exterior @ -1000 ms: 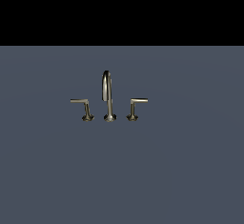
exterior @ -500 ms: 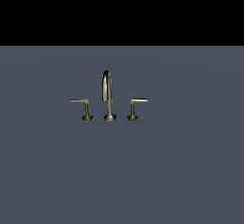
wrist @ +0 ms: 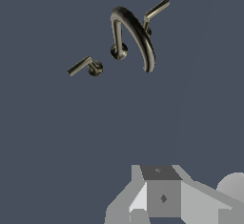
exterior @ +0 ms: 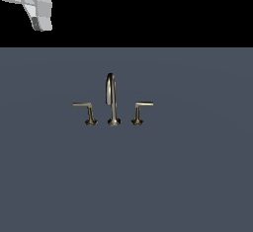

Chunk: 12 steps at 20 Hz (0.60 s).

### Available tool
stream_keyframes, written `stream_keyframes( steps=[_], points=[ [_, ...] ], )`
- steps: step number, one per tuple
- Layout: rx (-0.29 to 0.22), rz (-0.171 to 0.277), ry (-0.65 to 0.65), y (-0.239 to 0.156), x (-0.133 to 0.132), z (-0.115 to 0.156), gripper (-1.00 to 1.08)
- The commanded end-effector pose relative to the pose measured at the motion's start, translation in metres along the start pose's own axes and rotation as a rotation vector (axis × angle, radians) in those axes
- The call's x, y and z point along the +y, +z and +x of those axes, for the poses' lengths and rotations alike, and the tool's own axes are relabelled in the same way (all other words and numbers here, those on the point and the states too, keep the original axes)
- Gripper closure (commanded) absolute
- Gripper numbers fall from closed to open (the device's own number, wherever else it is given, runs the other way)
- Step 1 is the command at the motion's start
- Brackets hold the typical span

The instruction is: Turn on the faucet by rotating a designated handle.

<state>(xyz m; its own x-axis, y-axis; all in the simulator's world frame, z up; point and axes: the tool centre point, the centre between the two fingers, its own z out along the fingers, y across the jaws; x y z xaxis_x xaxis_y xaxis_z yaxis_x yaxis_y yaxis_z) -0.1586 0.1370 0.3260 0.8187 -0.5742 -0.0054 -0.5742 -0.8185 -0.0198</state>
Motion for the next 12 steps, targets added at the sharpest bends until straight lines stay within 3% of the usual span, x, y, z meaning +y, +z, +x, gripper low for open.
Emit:
stream_keyframes(
  steps=[1, 12],
  points=[
    [0.0, 0.001, 0.049, 0.012, -0.012, 0.003, 1.08],
    [-0.001, 0.002, 0.242, 0.062, -0.057, 0.024, 1.08]
  ],
)
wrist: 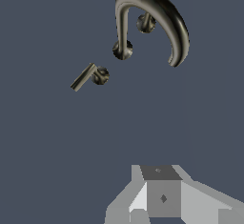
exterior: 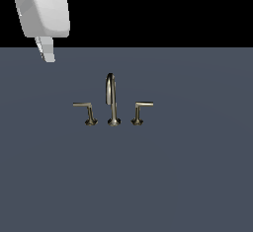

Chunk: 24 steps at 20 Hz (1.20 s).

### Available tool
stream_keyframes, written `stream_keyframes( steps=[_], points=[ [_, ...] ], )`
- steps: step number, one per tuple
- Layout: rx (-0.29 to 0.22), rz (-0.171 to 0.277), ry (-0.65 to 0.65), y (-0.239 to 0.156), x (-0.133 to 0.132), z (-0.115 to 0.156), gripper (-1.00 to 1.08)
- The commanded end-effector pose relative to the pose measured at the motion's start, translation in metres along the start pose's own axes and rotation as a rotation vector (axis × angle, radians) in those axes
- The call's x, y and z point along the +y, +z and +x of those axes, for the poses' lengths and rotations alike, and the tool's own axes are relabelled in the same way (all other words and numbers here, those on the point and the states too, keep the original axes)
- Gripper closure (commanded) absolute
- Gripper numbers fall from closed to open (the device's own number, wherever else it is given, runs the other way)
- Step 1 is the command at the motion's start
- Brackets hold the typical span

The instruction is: Turn on the faucet by rotating a designated handle.

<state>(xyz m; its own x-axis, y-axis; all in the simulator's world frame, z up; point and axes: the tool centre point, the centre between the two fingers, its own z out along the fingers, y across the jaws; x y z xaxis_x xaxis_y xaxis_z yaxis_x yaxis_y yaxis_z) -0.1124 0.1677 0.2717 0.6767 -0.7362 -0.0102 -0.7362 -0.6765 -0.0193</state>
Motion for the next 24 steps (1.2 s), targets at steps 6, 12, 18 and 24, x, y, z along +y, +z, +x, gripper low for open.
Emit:
stream_keyframes(
  steps=[6, 12, 18, 24],
  points=[
    [0.001, 0.001, 0.124, 0.031, -0.029, 0.011, 1.08],
    [0.003, -0.001, 0.22, 0.056, -0.051, 0.023, 1.08],
    [0.007, -0.004, 0.324, 0.083, -0.072, 0.038, 1.08],
    [0.012, -0.008, 0.447, 0.115, -0.095, 0.059, 1.08]
  ],
)
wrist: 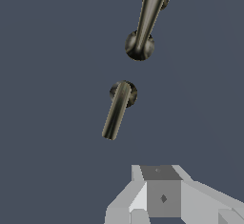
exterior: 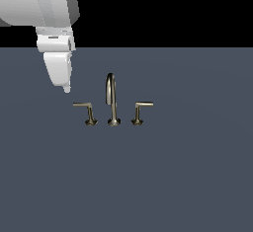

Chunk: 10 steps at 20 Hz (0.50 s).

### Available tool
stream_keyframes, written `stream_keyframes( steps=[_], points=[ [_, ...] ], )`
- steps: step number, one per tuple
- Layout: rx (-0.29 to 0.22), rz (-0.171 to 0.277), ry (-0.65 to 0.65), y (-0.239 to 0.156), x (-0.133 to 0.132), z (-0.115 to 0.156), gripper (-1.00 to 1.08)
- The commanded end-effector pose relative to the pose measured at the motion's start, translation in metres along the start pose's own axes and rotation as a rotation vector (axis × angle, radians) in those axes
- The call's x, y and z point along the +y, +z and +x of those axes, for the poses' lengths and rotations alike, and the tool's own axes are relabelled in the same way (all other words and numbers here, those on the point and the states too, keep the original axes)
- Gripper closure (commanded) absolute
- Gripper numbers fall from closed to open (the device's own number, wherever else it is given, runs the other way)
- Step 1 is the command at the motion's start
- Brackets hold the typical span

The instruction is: Turn on the faucet by rotating a designated handle.

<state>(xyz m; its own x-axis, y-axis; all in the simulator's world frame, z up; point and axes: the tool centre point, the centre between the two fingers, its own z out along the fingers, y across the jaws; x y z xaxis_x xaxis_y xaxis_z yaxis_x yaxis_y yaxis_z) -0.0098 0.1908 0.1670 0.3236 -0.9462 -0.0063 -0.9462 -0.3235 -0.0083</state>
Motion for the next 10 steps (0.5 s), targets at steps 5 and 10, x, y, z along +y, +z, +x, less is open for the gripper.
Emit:
stream_keyframes(
  steps=[5, 10],
  points=[
    [0.007, -0.004, 0.136, 0.034, -0.032, 0.014, 1.08],
    [0.009, -0.006, 0.221, 0.055, -0.051, 0.026, 1.08]
  ],
)
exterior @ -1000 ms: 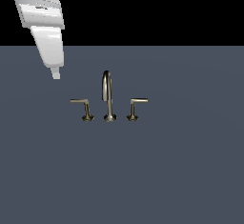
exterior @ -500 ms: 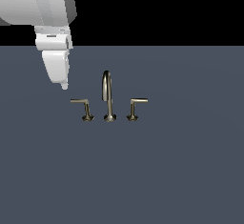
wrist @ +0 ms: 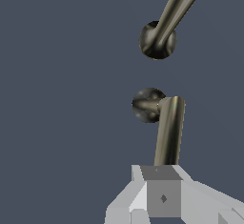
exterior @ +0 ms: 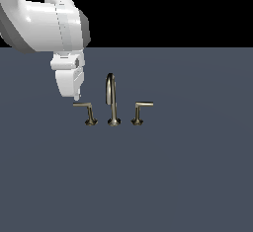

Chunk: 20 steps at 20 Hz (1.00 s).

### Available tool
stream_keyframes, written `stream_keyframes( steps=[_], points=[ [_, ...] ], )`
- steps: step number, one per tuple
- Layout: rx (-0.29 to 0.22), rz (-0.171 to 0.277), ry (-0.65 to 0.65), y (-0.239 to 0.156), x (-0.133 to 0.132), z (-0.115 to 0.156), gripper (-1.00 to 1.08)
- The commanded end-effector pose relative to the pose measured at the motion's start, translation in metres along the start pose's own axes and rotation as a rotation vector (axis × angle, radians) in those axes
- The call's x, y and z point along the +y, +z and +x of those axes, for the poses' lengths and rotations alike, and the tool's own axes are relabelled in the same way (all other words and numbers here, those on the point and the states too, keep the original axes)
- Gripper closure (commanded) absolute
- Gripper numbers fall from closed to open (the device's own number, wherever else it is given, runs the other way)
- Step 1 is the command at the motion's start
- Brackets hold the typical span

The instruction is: Turn on the faucet by rotating a designated handle.

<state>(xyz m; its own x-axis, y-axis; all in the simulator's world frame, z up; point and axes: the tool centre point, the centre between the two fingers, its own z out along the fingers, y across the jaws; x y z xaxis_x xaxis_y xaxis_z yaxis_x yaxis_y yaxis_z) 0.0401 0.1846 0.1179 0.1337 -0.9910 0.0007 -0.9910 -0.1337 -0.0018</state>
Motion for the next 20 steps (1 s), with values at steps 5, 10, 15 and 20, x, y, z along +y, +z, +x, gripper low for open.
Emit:
stream_keyframes(
  steps=[5, 10, 15, 20],
  points=[
    [0.002, -0.001, 0.085, 0.02, -0.021, 0.009, 1.08],
    [0.001, -0.002, 0.114, 0.026, -0.028, 0.012, 1.08],
    [0.0, -0.002, 0.117, 0.027, -0.029, 0.012, 1.08],
    [0.0, -0.002, 0.117, 0.027, -0.02, 0.006, 1.08]
  ],
)
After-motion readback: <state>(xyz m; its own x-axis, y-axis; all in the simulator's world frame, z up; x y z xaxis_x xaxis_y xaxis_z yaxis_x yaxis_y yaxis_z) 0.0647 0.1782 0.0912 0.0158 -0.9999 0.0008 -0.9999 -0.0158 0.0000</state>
